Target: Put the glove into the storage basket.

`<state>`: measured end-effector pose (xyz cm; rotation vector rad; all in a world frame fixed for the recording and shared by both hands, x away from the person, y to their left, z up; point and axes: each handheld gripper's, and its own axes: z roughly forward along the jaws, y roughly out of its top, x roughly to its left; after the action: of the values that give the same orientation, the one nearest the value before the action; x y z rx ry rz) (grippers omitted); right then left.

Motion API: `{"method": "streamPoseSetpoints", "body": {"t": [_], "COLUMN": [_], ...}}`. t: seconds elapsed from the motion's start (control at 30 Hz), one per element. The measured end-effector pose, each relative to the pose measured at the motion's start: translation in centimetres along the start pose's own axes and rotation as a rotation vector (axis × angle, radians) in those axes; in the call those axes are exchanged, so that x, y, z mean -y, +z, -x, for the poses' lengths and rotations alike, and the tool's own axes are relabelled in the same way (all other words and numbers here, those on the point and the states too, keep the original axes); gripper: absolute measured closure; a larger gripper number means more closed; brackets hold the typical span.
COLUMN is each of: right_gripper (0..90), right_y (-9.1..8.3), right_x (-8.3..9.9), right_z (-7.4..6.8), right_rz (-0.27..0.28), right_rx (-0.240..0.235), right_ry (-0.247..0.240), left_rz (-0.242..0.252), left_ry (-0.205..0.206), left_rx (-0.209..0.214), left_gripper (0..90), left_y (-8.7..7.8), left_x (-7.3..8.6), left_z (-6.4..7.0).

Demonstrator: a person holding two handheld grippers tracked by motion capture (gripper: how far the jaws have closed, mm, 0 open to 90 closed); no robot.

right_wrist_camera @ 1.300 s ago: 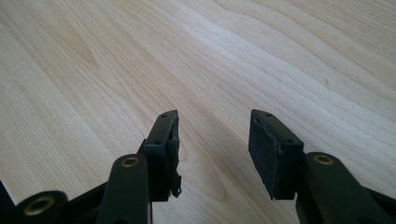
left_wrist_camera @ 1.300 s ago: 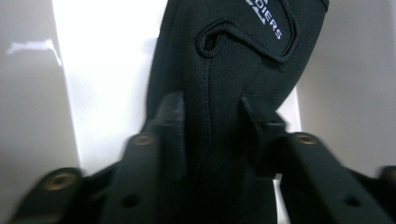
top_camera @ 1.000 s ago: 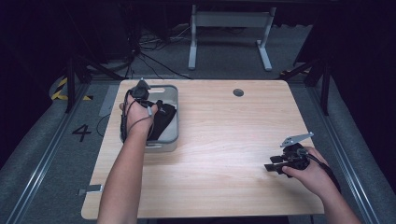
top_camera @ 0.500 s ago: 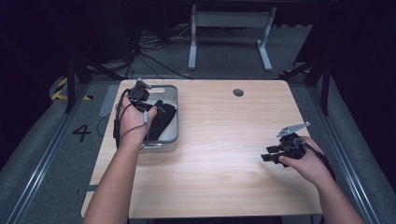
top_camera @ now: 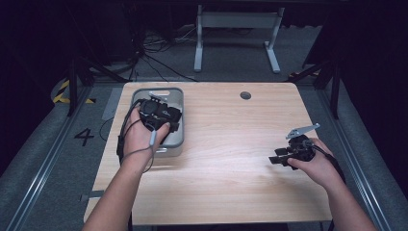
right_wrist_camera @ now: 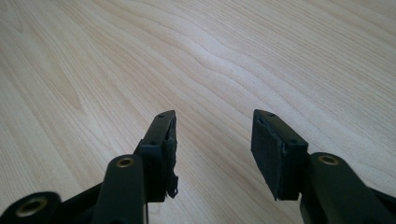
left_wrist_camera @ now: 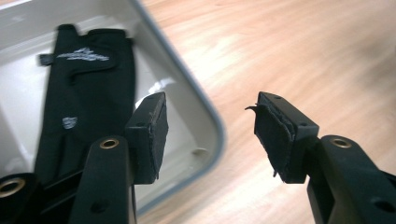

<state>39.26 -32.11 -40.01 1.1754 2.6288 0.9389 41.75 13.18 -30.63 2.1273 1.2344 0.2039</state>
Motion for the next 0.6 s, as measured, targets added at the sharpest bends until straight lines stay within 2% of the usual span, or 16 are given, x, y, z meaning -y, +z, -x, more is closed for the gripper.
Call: {"method": "streamPoseSetpoints", "body": {"t": [0.03,0.07,0.17,0.23,0.33,0.37,0.5,0.53,0.6], "right_gripper": [51.3,51.1,51.1,51.1,51.0,51.0,50.9,50.9,50.8], "right_y": [0.0,0.0,0.0,0.0,0.0,0.0,-0.1,-0.1,0.0], "right_x": [0.0,0.1,0.2,0.2,0.4,0.4,0.4,0.4,0.4], "right_z": [0.0,0.0,0.0,0.1,0.2,0.2,0.3,0.3,0.3], "right_rz": [0.000,-0.001,-0.002,-0.003,-0.006,-0.006,0.001,0.001,0.000], "right_rx": [0.000,0.001,0.001,0.006,0.003,0.003,-0.001,-0.002,-0.003], "right_ry": [0.000,-0.005,-0.002,-0.002,-0.002,-0.002,0.002,0.001,-0.002], "left_rz": [0.000,0.015,0.021,0.018,0.015,0.015,0.037,0.037,0.039], "left_ry": [0.000,0.026,0.059,0.071,0.106,0.106,0.134,0.134,0.150], "left_rx": [0.000,0.032,0.079,0.088,0.130,0.130,0.208,0.208,0.220], "left_gripper": [45.1,45.0,44.9,44.5,44.1,44.1,43.8,43.5,43.4], "left_y": [0.0,0.0,0.3,0.6,1.3,1.3,1.8,1.8,2.1], "left_x": [0.0,0.5,1.3,1.5,2.5,2.5,4.8,4.8,6.3], "left_z": [0.0,0.9,2.0,2.4,3.5,3.5,4.6,4.6,4.9]}}
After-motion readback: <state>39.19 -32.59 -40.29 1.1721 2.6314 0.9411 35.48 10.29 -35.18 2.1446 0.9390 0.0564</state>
